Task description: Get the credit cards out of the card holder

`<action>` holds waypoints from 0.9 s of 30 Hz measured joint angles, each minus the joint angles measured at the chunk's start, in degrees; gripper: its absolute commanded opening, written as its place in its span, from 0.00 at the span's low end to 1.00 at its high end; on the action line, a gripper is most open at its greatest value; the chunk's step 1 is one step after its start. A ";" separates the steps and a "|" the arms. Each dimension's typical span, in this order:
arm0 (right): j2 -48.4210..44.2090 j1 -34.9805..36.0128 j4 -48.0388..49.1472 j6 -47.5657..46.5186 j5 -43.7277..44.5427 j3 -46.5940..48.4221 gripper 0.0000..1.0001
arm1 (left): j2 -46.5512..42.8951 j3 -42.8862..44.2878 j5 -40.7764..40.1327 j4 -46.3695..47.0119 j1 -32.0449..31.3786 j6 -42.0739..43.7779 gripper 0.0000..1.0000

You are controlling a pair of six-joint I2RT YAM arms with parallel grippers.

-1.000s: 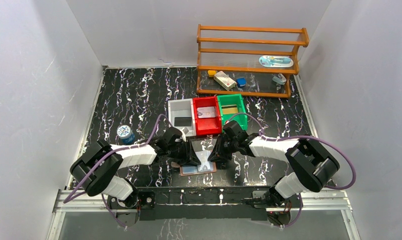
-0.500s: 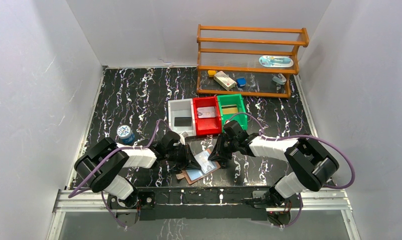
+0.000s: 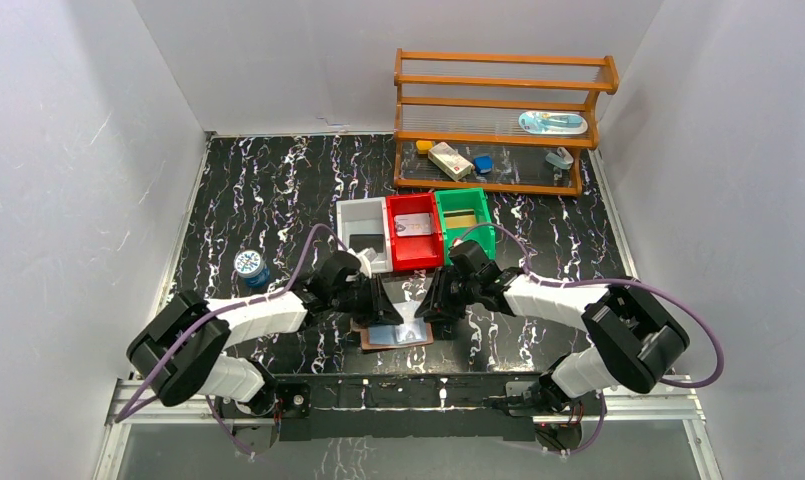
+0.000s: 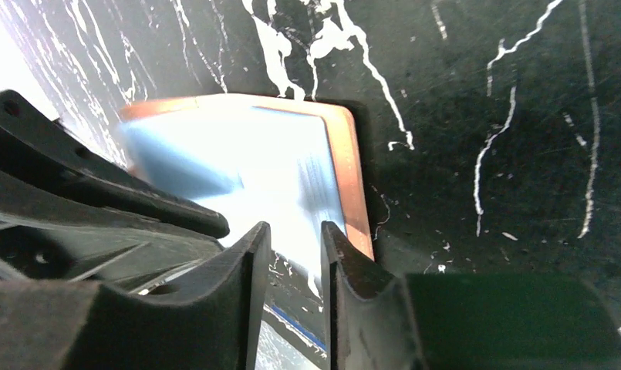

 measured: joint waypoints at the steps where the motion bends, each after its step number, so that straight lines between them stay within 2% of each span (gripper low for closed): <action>1: -0.44 0.17 -0.15 0.02 -0.15 0.00 0.45 | -0.66 1.01 -0.87 -1.64 0.00 0.96 0.23; 5: -1.09 0.57 -1.07 -0.20 -0.15 0.04 0.51 | -1.95 4.00 -4.07 -8.00 0.00 4.37 0.34; 10: -1.09 0.66 -3.96 -0.90 0.70 0.87 0.51 | -4.92 4.24 -7.74 -16.37 0.00 7.23 0.41; 20: -1.09 0.85 -2.78 -1.31 -0.61 1.99 0.48 | -10.97 4.24 -14.84 -26.34 0.00 9.62 0.47; 27: 0.79 1.90 -0.92 -1.22 -2.01 1.99 0.47 | -10.93 4.24 -17.07 -28.70 0.00 10.43 0.44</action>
